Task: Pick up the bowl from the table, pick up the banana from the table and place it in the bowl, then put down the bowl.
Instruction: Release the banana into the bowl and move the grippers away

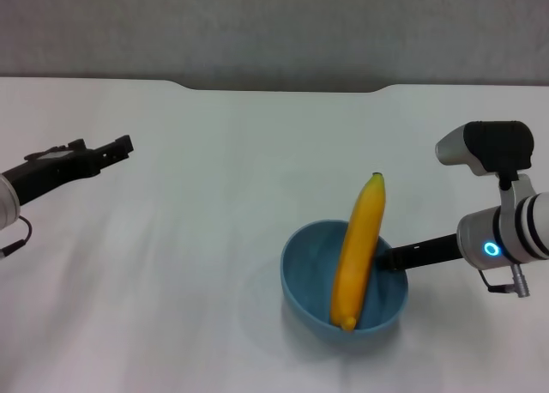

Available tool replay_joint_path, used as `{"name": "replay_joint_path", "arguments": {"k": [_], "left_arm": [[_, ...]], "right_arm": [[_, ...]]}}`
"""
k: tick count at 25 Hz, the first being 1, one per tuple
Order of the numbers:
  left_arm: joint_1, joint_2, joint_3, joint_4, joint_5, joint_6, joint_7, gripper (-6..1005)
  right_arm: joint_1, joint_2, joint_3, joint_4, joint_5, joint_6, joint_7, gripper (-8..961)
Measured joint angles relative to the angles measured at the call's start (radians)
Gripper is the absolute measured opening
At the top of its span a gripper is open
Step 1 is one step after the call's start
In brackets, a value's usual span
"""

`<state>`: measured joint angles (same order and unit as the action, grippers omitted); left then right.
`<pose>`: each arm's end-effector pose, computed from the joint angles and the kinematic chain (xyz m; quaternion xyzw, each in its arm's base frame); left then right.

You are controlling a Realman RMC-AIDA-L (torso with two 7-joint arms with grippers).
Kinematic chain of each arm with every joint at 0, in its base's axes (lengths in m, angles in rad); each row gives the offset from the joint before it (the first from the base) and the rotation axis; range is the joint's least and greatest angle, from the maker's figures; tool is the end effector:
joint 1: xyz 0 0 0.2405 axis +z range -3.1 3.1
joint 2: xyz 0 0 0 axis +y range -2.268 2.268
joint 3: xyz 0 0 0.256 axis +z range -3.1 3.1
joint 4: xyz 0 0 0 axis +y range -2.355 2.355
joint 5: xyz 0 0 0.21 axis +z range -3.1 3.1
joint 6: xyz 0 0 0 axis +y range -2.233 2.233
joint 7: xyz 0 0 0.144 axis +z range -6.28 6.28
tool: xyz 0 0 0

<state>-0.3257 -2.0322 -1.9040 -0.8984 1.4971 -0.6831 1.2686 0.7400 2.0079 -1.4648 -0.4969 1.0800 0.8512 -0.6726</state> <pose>-0.2950 0.3861 0.0379 -0.7639 -0.4349 -0.2565 0.4019 0.2663 0.3922 -0.0681 -0.8315 0.5154 -0.0198 0.2063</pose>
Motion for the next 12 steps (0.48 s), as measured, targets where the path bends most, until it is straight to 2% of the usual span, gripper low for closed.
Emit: {"name": "replay_joint_path", "arguments": {"k": [7,12], "left_arm": [[-0.003,0.000,0.001,0.005,0.000,-0.001,0.000,895],[-0.003,0.000,0.000,0.006,0.000,-0.005,0.000,895]], "right_arm": [[-0.003,0.001,0.000,-0.005,-0.024,-0.018,-0.001,91],[-0.005,0.004,0.000,-0.013,-0.041,-0.028,-0.006,233]]}}
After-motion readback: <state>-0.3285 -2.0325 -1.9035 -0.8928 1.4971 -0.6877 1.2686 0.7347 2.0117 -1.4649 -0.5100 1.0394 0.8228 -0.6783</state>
